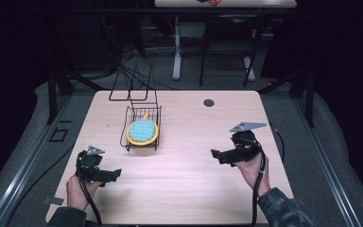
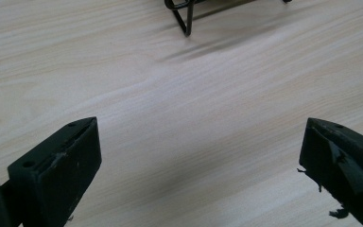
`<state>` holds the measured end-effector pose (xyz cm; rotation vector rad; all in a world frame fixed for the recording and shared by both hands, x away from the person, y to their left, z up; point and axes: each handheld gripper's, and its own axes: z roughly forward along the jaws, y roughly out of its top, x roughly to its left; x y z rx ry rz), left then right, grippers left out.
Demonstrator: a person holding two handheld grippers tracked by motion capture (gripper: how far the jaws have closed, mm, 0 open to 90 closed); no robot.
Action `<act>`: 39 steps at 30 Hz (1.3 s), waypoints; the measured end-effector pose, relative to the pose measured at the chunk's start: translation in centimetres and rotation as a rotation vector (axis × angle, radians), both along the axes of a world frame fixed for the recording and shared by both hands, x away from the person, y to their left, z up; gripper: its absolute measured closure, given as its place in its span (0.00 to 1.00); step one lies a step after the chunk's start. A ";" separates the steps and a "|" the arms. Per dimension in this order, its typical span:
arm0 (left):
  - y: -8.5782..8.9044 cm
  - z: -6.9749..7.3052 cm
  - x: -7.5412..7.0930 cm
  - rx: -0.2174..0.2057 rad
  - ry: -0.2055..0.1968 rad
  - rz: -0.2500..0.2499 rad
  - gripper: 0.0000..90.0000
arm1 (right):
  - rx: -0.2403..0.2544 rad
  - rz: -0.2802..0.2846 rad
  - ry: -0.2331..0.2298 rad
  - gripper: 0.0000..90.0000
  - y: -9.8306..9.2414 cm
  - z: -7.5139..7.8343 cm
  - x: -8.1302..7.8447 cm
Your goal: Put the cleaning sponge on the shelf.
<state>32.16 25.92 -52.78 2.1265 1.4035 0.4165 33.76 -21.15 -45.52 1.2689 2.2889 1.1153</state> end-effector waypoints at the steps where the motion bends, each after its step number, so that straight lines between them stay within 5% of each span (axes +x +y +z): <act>1: 0.0 0.0 0.0 0.000 0.000 0.000 0.00 | -0.001 -0.010 0.001 0.00 -0.4 -0.2 -0.3; 15: -0.2 -0.1 0.1 0.011 0.003 -0.006 0.00 | -0.044 -0.137 0.099 0.00 -6.6 -5.1 -3.1; 23: -0.3 -0.2 0.1 0.014 0.015 -0.012 0.00 | -0.042 -0.190 0.145 0.00 -8.5 -8.0 -3.8; 39: -0.4 -0.3 0.3 0.013 0.016 -0.013 0.00 | -0.091 -0.198 0.167 0.00 -9.6 -9.0 -3.7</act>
